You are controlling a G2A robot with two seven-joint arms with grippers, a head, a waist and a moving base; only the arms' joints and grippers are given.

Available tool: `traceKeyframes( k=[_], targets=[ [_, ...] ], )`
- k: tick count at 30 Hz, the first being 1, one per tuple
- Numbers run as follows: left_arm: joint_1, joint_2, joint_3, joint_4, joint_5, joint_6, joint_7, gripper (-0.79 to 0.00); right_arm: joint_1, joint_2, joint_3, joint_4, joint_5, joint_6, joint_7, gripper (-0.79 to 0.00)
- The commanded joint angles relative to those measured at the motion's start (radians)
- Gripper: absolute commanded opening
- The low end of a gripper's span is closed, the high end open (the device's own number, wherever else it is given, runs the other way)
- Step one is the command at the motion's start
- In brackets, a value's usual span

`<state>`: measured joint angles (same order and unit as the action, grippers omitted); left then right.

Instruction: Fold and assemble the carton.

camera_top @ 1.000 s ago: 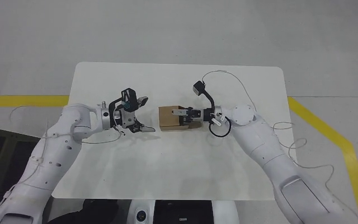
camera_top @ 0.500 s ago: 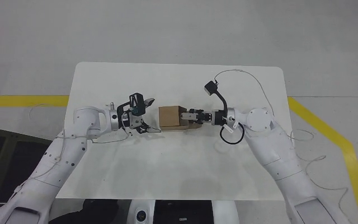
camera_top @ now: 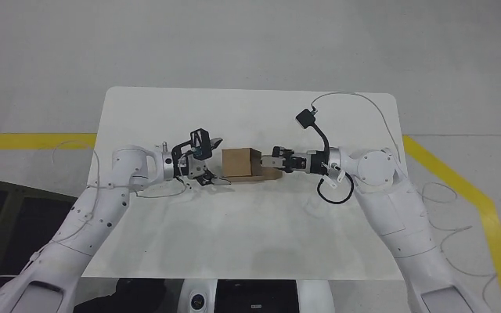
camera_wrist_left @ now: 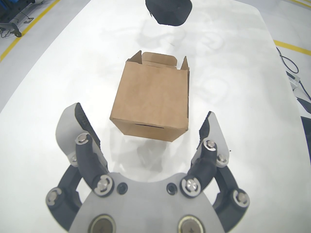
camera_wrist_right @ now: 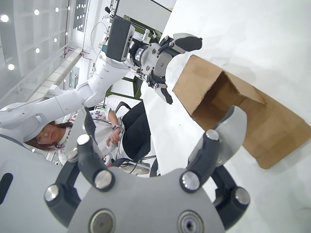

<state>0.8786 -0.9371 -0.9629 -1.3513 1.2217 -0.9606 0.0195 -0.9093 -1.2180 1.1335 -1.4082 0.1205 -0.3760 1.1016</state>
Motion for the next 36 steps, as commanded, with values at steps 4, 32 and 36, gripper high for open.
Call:
traceKeyframes(
  k=[4,32,36],
  targets=[
    [-0.010,-0.008,0.014,0.005,-0.017,-0.001,-0.023,0.000,0.000,0.000,0.000,0.000,0.000,0.000,0.000,-0.785],
    [-0.027,-0.036,0.039,0.036,-0.033,-0.002,-0.057,0.000,-0.062,0.024,-0.039,0.020,-0.128,0.286,0.003,-0.785],
    [-0.035,-0.041,0.044,0.037,-0.042,-0.005,-0.069,0.000,-0.018,0.013,-0.074,0.084,-0.121,0.260,-0.018,-0.785]
  ],
)
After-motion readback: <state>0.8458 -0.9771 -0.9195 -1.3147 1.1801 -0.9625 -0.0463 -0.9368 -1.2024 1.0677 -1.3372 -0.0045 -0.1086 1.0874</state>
